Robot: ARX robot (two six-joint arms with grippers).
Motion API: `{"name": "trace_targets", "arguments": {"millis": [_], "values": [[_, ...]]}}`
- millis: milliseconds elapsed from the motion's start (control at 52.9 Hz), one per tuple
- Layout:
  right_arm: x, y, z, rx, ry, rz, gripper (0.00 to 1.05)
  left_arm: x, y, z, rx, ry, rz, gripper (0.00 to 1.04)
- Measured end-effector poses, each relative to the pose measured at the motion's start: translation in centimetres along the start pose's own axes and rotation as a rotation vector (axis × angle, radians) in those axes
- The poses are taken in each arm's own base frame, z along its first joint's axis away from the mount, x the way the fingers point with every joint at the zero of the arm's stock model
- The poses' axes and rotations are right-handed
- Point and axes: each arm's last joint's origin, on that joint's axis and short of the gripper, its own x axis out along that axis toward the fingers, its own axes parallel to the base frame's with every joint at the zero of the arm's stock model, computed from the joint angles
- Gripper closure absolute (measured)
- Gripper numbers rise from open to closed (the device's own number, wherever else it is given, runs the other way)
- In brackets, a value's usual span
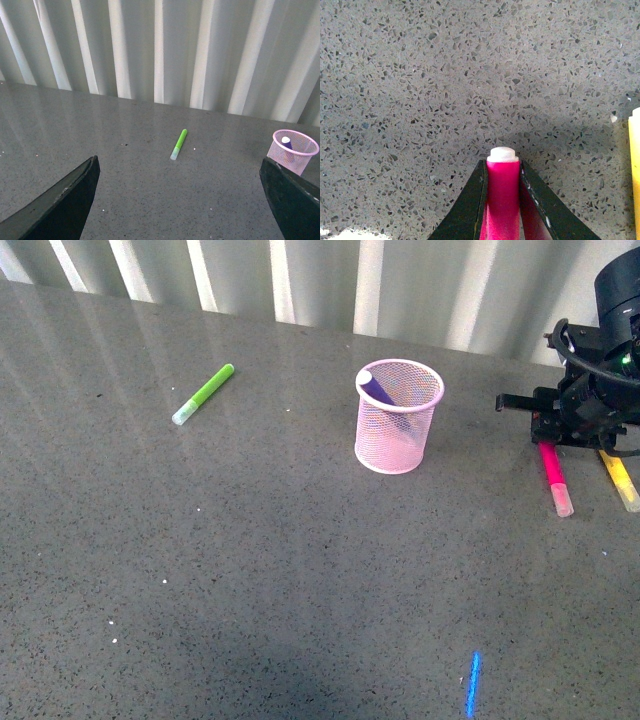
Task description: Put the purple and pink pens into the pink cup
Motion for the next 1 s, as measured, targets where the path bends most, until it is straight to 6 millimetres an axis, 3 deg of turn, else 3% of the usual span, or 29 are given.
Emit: {"name": "trace_targets", "arguments": {"millis": [284, 549, 662, 776, 870, 1003], "values": [[-0.9, -0.4, -0.1, 0.029, -0.095, 0.004, 0.92, 0.0, 0.0, 0.0, 0.000, 0.000, 0.000, 0.07], [-5.2, 0.3, 1.8, -0.015, -0.354, 0.045, 0.92, 0.0, 0.0, 0.0, 0.000, 0.000, 0.000, 0.07], [-9.4, 1.7, 2.9, -0.073, -0.608, 0.121, 0.92, 0.0, 0.0, 0.0, 0.000, 0.000, 0.000, 0.07], [-13.1, 3.9, 2.6, -0.160, -0.861, 0.281, 0.92, 0.0, 0.0, 0.0, 0.000, 0.000, 0.000, 0.07], [-14.3, 5.6, 1.6, -0.229, -0.971, 0.406, 0.92, 0.0, 0.0, 0.0, 0.000, 0.000, 0.000, 0.07], [-14.3, 7.3, 0.3, -0.294, -1.031, 0.526, 0.92, 0.0, 0.0, 0.0, 0.000, 0.000, 0.000, 0.07]]}}
